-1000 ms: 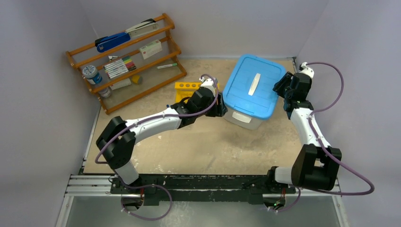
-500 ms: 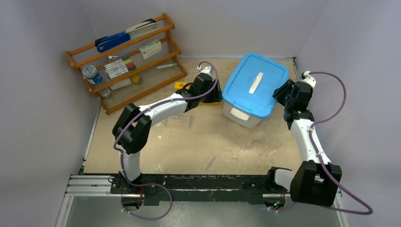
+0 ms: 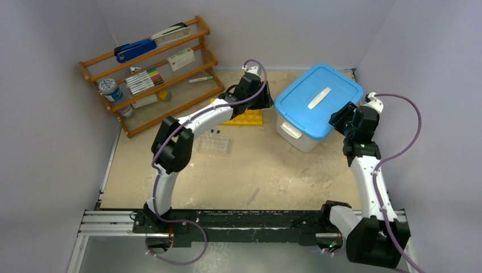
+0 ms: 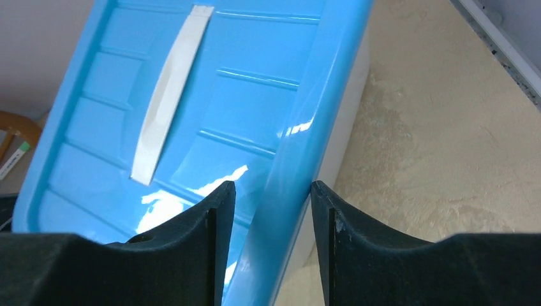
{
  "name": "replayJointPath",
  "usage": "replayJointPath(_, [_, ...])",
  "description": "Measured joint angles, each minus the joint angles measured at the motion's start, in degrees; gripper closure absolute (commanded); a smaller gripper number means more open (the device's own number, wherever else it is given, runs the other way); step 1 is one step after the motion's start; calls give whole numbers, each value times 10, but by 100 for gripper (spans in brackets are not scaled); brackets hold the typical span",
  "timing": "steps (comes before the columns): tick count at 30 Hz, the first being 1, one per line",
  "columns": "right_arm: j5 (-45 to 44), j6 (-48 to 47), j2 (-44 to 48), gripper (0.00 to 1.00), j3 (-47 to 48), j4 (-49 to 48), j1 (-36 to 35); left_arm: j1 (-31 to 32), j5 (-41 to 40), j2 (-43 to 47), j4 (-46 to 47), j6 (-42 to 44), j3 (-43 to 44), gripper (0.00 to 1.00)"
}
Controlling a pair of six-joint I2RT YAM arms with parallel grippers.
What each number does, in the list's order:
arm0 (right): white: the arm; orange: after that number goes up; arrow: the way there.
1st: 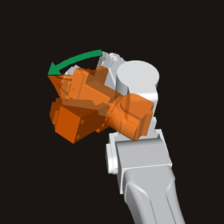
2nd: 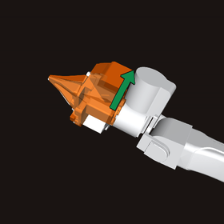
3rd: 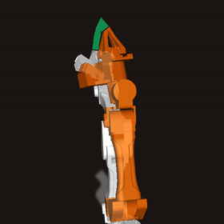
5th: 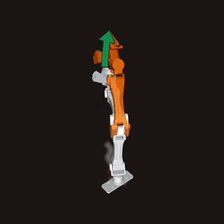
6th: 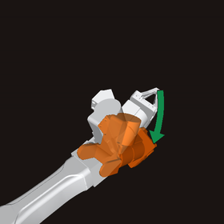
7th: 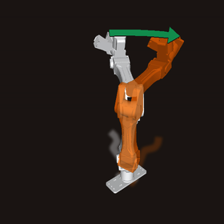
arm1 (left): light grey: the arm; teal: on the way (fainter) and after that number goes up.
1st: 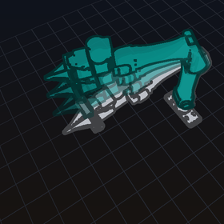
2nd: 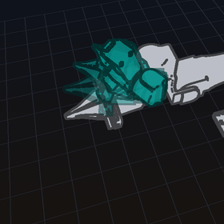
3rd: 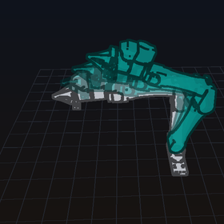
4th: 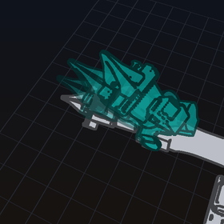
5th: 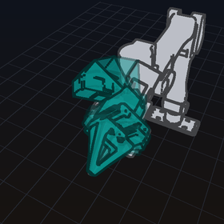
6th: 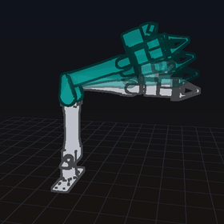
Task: Organize the chemistry lab equipment
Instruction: Close the lid of the storage box, then pick up the test tube at the center of the board.
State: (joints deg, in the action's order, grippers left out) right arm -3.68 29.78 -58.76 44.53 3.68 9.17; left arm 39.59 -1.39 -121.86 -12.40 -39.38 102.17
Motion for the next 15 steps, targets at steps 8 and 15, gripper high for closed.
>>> replayJointPath(8, [21, -6, 82, 47, 30, 38, -5, -24, -59, 163, 17, 31, -190, 57])
replayJointPath(15, [52, -10, 153, 48, 38, 49, -5, 102, -171, 420, 36, 40, -376, 58])
